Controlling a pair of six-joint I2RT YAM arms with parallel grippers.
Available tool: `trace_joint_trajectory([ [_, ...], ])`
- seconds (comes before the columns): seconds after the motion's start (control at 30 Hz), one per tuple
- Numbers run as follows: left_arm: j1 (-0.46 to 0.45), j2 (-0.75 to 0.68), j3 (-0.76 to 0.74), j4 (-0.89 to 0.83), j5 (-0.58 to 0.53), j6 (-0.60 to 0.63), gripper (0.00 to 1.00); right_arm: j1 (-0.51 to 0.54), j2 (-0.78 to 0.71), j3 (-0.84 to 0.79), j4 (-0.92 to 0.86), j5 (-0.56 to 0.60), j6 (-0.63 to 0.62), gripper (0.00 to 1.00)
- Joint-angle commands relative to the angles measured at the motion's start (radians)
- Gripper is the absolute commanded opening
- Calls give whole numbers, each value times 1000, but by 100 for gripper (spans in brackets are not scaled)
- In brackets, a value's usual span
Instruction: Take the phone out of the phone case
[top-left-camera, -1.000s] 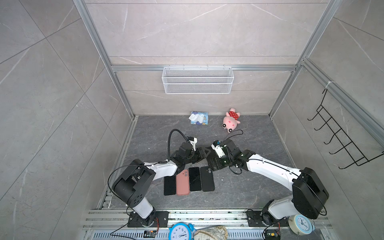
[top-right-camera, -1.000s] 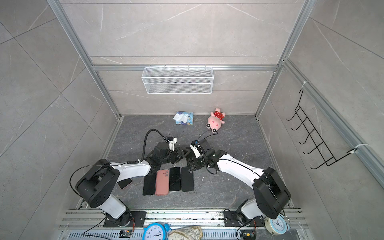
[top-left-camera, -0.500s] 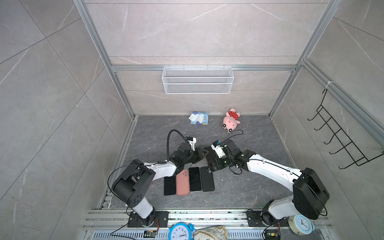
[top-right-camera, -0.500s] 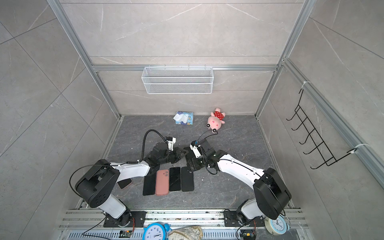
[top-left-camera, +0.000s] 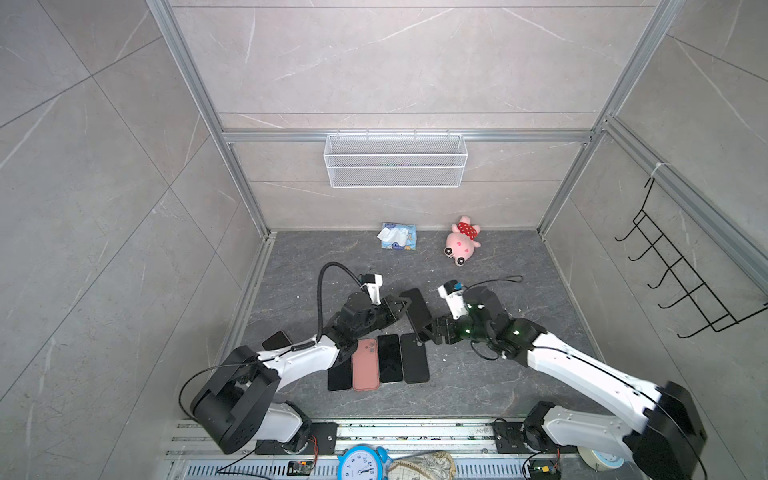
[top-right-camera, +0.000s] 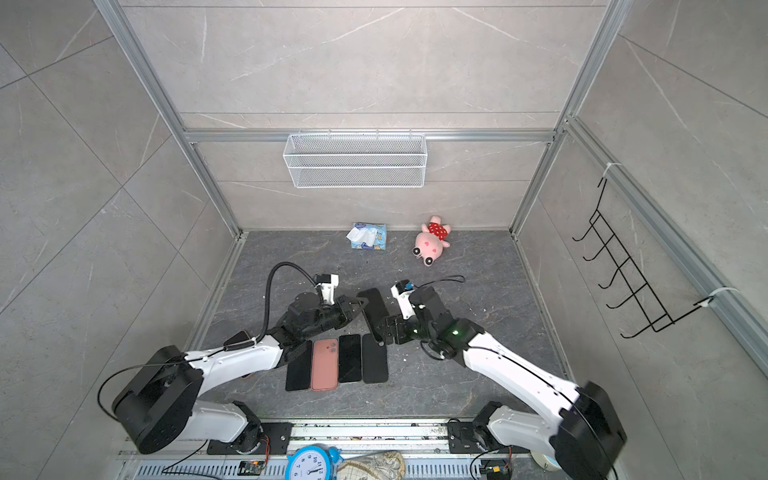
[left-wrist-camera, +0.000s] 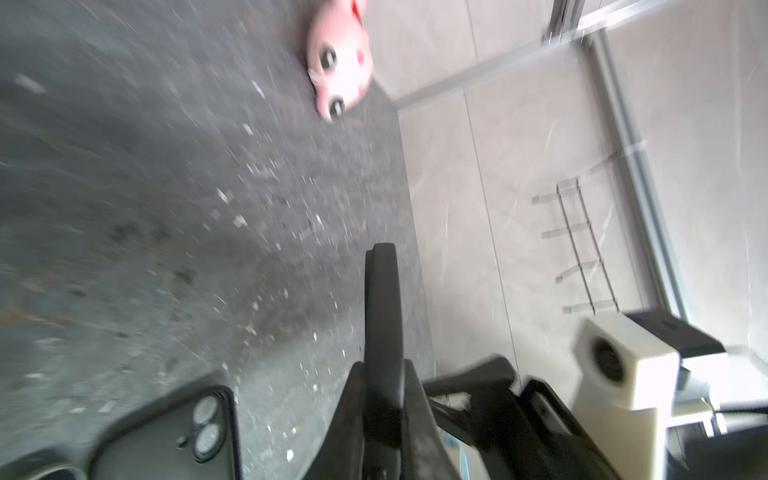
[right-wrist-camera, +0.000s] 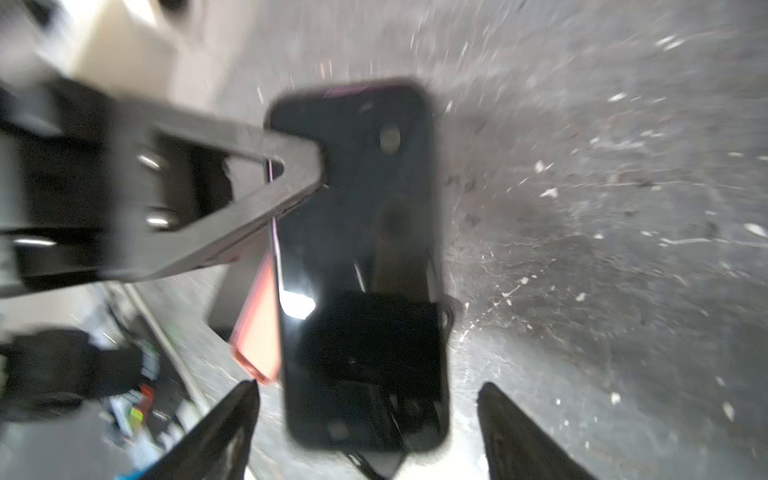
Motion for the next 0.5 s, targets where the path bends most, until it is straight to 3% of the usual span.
trace_joint_trajectory([
  [0.0,21,-79,-25,157,-195,-62,0,-5,-126,-55,124,40,238,87],
  [0.07,22,-103,-42,256,-233,-109,0,-6,-164,-87,175,24,321,87],
  [0.27,15,-151,-57,482,-308,-221,0,-4,-211,-259,580,-83,546,83],
  [0.37,5,-177,-66,548,-336,-254,0,6,-193,-292,708,-117,592,80],
  [0.47,-17,-199,-68,570,-355,-274,0,16,-188,-288,724,-116,573,76],
])
